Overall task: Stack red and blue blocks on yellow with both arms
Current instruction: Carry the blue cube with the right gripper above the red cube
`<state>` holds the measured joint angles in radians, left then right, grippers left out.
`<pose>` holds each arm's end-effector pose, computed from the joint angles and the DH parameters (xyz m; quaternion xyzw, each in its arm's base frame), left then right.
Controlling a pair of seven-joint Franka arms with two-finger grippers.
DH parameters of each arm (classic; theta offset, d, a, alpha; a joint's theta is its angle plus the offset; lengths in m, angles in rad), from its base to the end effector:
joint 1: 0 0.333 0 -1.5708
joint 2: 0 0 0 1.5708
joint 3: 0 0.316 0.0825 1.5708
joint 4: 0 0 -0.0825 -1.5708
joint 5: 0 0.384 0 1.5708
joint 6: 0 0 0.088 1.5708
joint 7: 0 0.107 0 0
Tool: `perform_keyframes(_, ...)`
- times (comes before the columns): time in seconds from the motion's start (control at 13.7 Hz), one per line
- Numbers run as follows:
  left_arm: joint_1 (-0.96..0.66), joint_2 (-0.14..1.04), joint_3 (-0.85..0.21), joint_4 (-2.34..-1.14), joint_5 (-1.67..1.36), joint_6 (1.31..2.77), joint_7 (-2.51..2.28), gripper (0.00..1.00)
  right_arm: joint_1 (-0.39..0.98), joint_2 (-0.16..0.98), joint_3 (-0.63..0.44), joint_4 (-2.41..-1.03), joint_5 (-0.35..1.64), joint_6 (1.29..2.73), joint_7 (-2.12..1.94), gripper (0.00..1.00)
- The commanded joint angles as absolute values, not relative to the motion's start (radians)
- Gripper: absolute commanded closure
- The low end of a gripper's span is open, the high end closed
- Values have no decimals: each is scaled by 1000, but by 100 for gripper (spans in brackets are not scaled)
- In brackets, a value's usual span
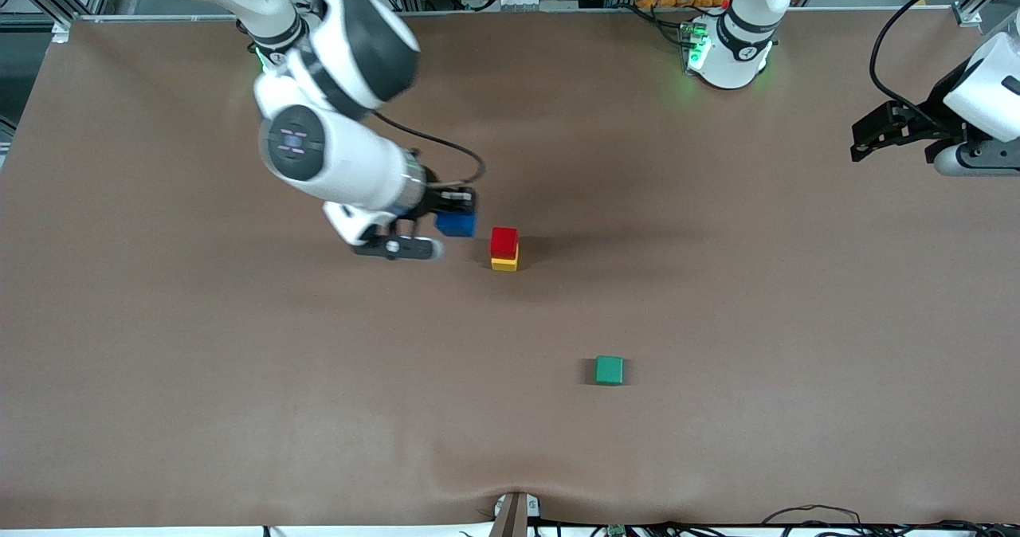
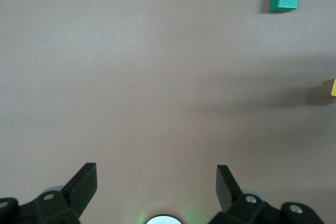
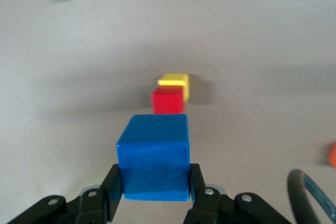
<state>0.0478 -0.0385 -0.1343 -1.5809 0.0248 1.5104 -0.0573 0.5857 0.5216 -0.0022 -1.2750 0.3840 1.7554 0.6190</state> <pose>0.5345 -0.0451 0.6354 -0.9997 0.0140 0.0151 0.0161 0.5712 0.4175 0.4561 -0.9807 0.0562 0.1221 0.1422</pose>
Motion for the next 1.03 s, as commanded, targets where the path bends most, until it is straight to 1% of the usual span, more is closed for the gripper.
perform_keyframes(0.0,3,-84,-71,-1608,8,1485,-40,0,626,653,-25,-1109,387,1726,641,100)
perform_keyframes(0.15,17,-77,-71,-1603,8,1485,-40,0,664,669,-21,-1112,316,1726,678,100)
perform_keyframes(0.37,17,-77,-72,-1603,9,1496,-40,0,698,701,-23,-1114,275,1727,695,100)
perform_keyframes(0.73,17,-75,-77,-1603,9,1519,-40,0,729,727,-21,-1120,224,1741,756,100)
perform_keyframes(0.95,17,-77,-78,-1598,9,1519,-40,0,724,739,-21,-1135,206,1759,778,100)
